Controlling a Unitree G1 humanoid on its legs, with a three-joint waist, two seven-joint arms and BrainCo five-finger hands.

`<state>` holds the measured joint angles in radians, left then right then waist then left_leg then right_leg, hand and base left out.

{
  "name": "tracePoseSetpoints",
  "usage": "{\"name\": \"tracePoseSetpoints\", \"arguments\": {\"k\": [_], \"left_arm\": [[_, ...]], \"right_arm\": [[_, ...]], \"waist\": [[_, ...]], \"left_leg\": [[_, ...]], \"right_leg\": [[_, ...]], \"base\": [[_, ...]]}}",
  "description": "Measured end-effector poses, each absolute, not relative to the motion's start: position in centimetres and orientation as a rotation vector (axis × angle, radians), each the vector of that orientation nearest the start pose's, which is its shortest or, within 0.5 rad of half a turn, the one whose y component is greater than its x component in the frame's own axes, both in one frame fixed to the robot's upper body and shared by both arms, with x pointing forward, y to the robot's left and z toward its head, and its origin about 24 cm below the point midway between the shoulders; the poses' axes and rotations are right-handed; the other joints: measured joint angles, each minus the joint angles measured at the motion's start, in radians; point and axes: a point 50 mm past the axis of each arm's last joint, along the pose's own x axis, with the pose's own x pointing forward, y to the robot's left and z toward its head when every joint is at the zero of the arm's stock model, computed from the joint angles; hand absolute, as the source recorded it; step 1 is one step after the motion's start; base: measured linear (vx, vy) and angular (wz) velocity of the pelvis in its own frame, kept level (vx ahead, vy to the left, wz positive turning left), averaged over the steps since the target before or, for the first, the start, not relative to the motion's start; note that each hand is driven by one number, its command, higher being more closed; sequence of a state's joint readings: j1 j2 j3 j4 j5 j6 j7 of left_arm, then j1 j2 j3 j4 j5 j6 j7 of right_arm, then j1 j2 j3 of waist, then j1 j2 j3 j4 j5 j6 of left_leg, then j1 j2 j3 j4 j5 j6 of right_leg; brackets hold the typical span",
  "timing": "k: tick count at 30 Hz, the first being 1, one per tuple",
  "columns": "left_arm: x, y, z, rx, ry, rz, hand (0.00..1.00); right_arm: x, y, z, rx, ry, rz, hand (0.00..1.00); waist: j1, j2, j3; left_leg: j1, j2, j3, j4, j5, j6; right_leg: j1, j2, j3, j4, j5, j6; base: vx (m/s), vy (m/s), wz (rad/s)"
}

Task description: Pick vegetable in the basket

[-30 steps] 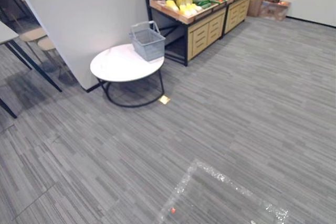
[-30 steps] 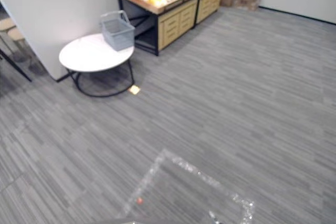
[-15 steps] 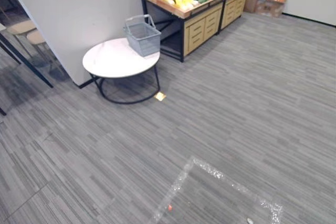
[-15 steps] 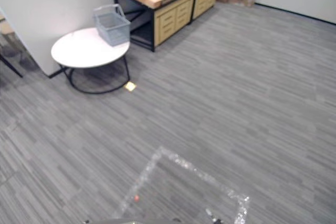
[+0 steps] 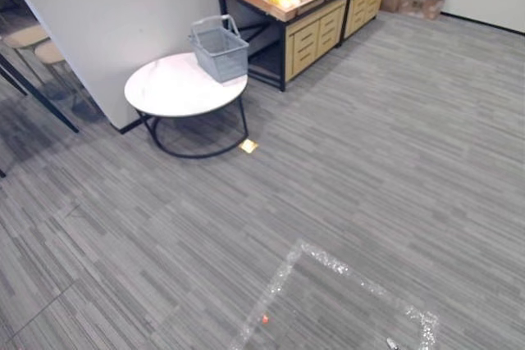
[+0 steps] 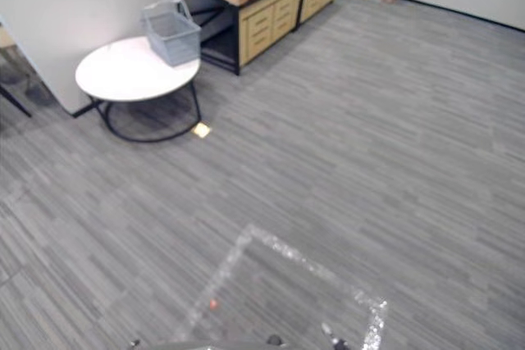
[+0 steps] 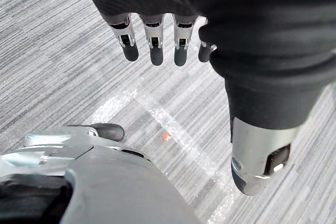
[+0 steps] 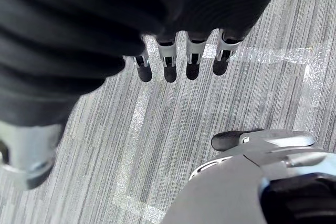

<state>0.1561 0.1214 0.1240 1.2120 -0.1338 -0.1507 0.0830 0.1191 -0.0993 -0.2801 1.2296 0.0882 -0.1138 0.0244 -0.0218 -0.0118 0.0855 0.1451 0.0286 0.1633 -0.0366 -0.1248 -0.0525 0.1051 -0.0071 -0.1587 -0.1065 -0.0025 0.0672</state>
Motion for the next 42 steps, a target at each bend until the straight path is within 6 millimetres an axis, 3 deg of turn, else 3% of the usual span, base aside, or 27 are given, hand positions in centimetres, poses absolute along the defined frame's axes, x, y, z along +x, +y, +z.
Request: {"name": "tracePoseSetpoints", "arguments": {"k": [5, 8, 9, 11, 12, 13, 14, 15, 17, 19, 20, 23, 25, 26, 27, 28, 29, 30, 31, 32, 33, 34, 36, 38, 39, 40, 42], "left_arm": [[4.3, 22.0, -16.8, -0.015, 1.175, 0.433, 0.0], [6.0, 22.2, -16.5, -0.032, 1.115, 0.474, 0.0], [6.7, 22.5, -16.3, -0.038, 1.094, 0.493, 0.0], [6.7, 22.9, -16.2, -0.057, 1.083, 0.532, 0.0], [6.9, 23.1, -16.1, -0.076, 1.063, 0.559, 0.0], [7.0, 23.2, -16.0, -0.1, 1.052, 0.581, 0.0], [6.8, 23.0, -16.0, -0.153, 1.039, 0.629, 0.0], [5.8, 22.5, -16.4, -0.179, 1.072, 0.644, 0.0], [4.7, 22.2, -16.5, -0.208, 1.091, 0.67, 0.0], [4.6, 22.0, -16.6, -0.218, 1.096, 0.673, 0.0], [4.5, 21.8, -16.6, -0.216, 1.1, 0.663, 0.0], [3.7, 21.3, -16.8, -0.216, 1.13, 0.654, 0.0], [3.3, 20.7, -17.0, -0.221, 1.149, 0.641, 0.0], [2.9, 20.0, -17.1, -0.223, 1.165, 0.624, 0.0], [2.8, 20.1, -17.1, -0.22, 1.167, 0.624, 0.0], [1.9, 21.3, -17.0, -0.185, 1.18, 0.64, 0.0], [1.8, 21.8, -16.9, -0.164, 1.18, 0.638, 0.0], [2.6, 22.4, -16.8, -0.14, 1.164, 0.631, 0.0], [2.9, 22.6, -16.7, -0.125, 1.161, 0.623, 0.0], [3.1, 23.1, -16.6, -0.095, 1.155, 0.607, 0.0], [3.4, 23.1, -16.5, -0.086, 1.149, 0.596, 0.0], [3.8, 23.2, -16.4, -0.065, 1.136, 0.569, 0.0], [5.5, 23.2, -16.2, -0.036, 1.105, 0.521, 0.0], [7.7, 23.3, -15.8, -0.007, 1.051, 0.48, 0.0], [9.2, 23.4, -15.4, -0.004, 1.009, 0.471, 0.0], [9.7, 23.2, -15.3, -0.006, 0.993, 0.468, 0.0], [11.8, 22.2, -14.9, -0.036, 0.932, 0.451, 0.0]], "right_arm": [[5.4, -21.7, -16.9, 0.163, 1.165, -0.413, 0.0], [7.7, -21.6, -16.6, 0.17, 1.109, -0.4, 0.0], [7.9, -21.5, -16.6, 0.184, 1.101, -0.41, 0.0], [7.4, -21.4, -16.7, 0.225, 1.106, -0.456, 0.0], [6.9, -21.3, -16.8, 0.235, 1.116, -0.47, 0.0], [6.8, -21.3, -16.8, 0.238, 1.118, -0.476, 0.0], [6.7, -21.8, -16.8, 0.225, 1.117, -0.483, 0.0], [6.8, -21.8, -16.7, 0.217, 1.117, -0.479, 0.0], [6.8, -21.8, -16.7, 0.203, 1.118, -0.467, 0.0], [7.8, -22.0, -16.4, 0.176, 1.089, -0.447, 0.0], [9.0, -22.2, -16.2, 0.152, 1.065, -0.424, 0.0], [12.9, -21.5, -15.2, 0.091, 0.977, -0.334, 0.0], [14.1, -21.5, -14.7, 0.049, 0.934, -0.295, 0.0], [14.4, -21.5, -14.6, 0.029, 0.929, -0.277, 0.0], [14.3, -21.3, -14.7, 0.028, 0.933, -0.269, 0.0], [13.8, -20.1, -15.1, 0.036, 0.958, -0.236, 0.0], [13.8, -19.6, -15.2, 0.041, 0.963, -0.224, 0.0], [13.5, -19.4, -15.3, 0.051, 0.96, -0.228, 0.0], [13.3, -19.4, -15.4, 0.046, 0.967, -0.229, 0.0], [12.3, -19.6, -15.7, 0.028, 1.001, -0.227, 0.0], [11.8, -19.8, -15.8, 0.026, 1.012, -0.233, 0.0], [10.7, -19.9, -16.1, 0.032, 1.034, -0.241, 0.0], [10.9, -20.5, -15.9, 0.035, 1.015, -0.254, 0.0], [10.6, -21.1, -15.8, 0.001, 1.019, -0.246, 0.0], [10.2, -21.2, -15.9, 0.004, 1.026, -0.256, 0.0], [10.1, -21.3, -15.9, 0.012, 1.029, -0.266, 0.0], [9.2, -21.4, -16.1, 0.031, 1.052, -0.292, 0.0]], "waist": [[0.0, 0.005, 0.016], [0.0, 0.006, 0.059], [-0.002, -0.005, 0.076], [-0.004, -0.011, 0.087], [-0.003, -0.021, 0.099], [-0.002, -0.019, 0.108], [0.003, -0.014, 0.137], [0.01, -0.003, 0.155], [0.028, -0.008, 0.161], [0.046, -0.007, 0.161], [0.057, -0.002, 0.164], [0.063, 0.013, 0.164], [0.082, 0.036, 0.159], [0.098, 0.052, 0.157], [0.103, 0.042, 0.156], [0.119, -0.015, 0.123], [0.118, -0.038, 0.109], [0.097, -0.056, 0.087], [0.092, -0.061, 0.088], [0.088, -0.067, 0.089], [0.084, -0.069, 0.09], [0.071, -0.065, 0.093], [0.043, -0.057, 0.1], [0.035, -0.047, 0.107], [0.023, -0.046, 0.107], [0.015, -0.044, 0.109], [-0.005, -0.032, 0.116]], "left_leg": [[-0.008, 0.002, 0.02, -0.001, 0.001, 0.001], [-0.068, 0.015, 0.047, 0.033, 0.004, -0.003], [-0.073, 0.015, 0.048, 0.041, 0.004, -0.003], [-0.102, 0.02, 0.05, 0.127, -0.026, -0.039], [-0.196, 0.04, 0.05, 0.344, -0.064, -0.057], [-0.258, 0.061, 0.051, 0.475, -0.069, -0.049], [-0.378, 0.115, 0.034, 0.762, -0.03, -0.013], [-0.46, 0.144, 0.005, 0.946, -0.017, 0.011], [-0.543, 0.143, -0.02, 1.055, -0.024, -0.002], [-0.6, 0.13, -0.027, 0.956, -0.025, -0.02], [-0.606, 0.121, -0.031, 0.793, -0.019, -0.023], [-0.581, 0.131, -0.041, 0.282, 0.106, -0.029], [-0.563, 0.152, -0.046, 0.093, 0.15, -0.042], [-0.559, 0.165, -0.038, 0.094, 0.15, -0.041], [-0.557, 0.16, -0.036, 0.12, 0.211, -0.037], [-0.565, 0.096, -0.01, 0.203, 0.257, -0.028], [-0.574, 0.071, -0.006, 0.225, 0.24, -0.007], [-0.569, 0.023, 0.003, 0.27, 0.192, 0.035], [-0.55, 0.009, 0.014, 0.287, 0.166, 0.053], [-0.49, -0.016, 0.021, 0.307, 0.108, 0.076], [-0.451, -0.027, 0.021, 0.306, 0.081, 0.085], [-0.368, -0.043, 0.012, 0.29, 0.037, 0.104], [-0.218, -0.059, -0.019, 0.242, -0.003, 0.125], [-0.085, -0.053, -0.044, 0.157, -0.006, 0.126], [-0.03, -0.045, -0.068, 0.126, -0.011, 0.128], [-0.011, -0.039, -0.073, 0.117, -0.02, 0.124], [0.05, -0.012, -0.104, 0.101, -0.08, 0.099]], "right_leg": [[-0.022, 0.003, 0.013, 0.007, 0.005, -0.006], [-0.144, 0.002, 0.023, 0.155, -0.043, -0.034], [-0.167, -0.002, 0.02, 0.2, -0.069, -0.039], [-0.187, -0.015, 0.01, 0.263, -0.132, -0.056], [-0.184, -0.026, -0.003, 0.288, -0.161, -0.066], [-0.171, -0.025, -0.011, 0.289, -0.166, -0.072], [-0.131, -0.011, -0.026, 0.289, -0.176, -0.088], [-0.091, -0.005, -0.037, 0.296, -0.191, -0.096], [-0.052, -0.019, -0.041, 0.303, -0.219, -0.091], [-0.04, -0.037, -0.042, 0.29, -0.229, -0.078], [-0.031, -0.043, -0.037, 0.273, -0.23, -0.069], [-0.006, -0.043, -0.026, 0.224, -0.246, -0.036], [0.031, -0.042, -0.011, 0.211, -0.281, 0.003], [0.067, -0.052, 0.006, 0.211, -0.313, 0.027], [0.087, -0.073, 0.009, 0.212, -0.332, 0.037], [0.096, -0.154, 0.023, 0.24, -0.358, 0.036], [0.071, -0.183, 0.048, 0.287, -0.351, 0.031], [0.001, -0.232, 0.093, 0.456, -0.285, 0.027], [-0.019, -0.243, 0.11, 0.534, -0.248, 0.025], [-0.066, -0.272, 0.118, 0.72, -0.119, 0.015], [-0.094, -0.288, 0.117, 0.803, -0.02, 0.014], [-0.148, -0.307, 0.122, 0.982, 0.089, 0.034], [-0.266, -0.284, 0.113, 1.216, 0.005, -0.003], [-0.339, -0.259, 0.026, 1.223, -0.111, -0.025], [-0.385, -0.247, -0.044, 1.15, -0.158, -0.037], [-0.406, -0.24, -0.073, 1.093, -0.164, -0.041], [-0.468, -0.216, -0.131, 0.794, -0.148, -0.03]], "base": [[-0.03, -0.012, -0.13], [-0.07, -0.033, -0.25], [-0.05, -0.065, -0.03], [-0.04, -0.096, 0.19], [-0.04, -0.129, 0.34], [-0.01, -0.156, 0.37], [0.04, -0.086, 0.21], [0.07, -0.052, 0.14], [0.12, -0.021, 0.12], [0.19, 0.02, 0.11], [0.33, 0.116, -0.02], [0.31, 0.132, -0.08], [0.55, 0.3, -0.23], [0.67, 0.41, -0.32], [0.61, 0.394, -0.38], [0.63, 0.317, -0.26], [0.77, 0.344, -0.05], [0.67, 0.258, 0.16], [0.7, 0.291, 0.29], [0.57, 0.225, 0.11], [0.69, 0.264, 0.15], [0.53, 0.197, 0.16], [0.68, 0.204, 0.28], [0.63, 0.077, 0.4], [0.53, -0.02, 0.54], [0.51, -0.08, 0.68], [0.55, -0.159, 0.63]]}}
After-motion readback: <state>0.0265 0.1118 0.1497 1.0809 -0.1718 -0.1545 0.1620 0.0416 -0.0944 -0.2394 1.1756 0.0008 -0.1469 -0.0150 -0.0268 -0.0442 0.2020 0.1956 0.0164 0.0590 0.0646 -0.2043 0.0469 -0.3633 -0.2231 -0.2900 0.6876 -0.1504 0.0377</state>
